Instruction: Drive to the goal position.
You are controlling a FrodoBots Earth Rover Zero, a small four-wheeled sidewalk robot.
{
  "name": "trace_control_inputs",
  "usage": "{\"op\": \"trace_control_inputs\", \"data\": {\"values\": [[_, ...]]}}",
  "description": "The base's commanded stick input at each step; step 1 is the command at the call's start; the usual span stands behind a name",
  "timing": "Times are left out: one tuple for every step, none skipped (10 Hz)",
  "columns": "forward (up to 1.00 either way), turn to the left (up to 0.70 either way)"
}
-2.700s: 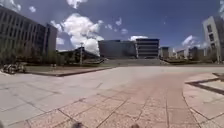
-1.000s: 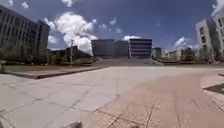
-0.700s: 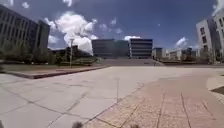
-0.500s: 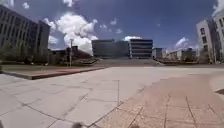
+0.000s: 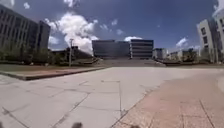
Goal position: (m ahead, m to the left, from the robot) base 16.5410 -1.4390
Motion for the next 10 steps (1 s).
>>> {"op": "trace_control_inputs", "data": {"values": [[0.70,0.00],[0.70,-0.17],[0.70,-0.30],[0.70,-0.31],[0.70,-0.31],[0.70,-0.31],[0.70,0.00],[0.70,0.00],[0.70,0.00],[0.70,0.00]]}}
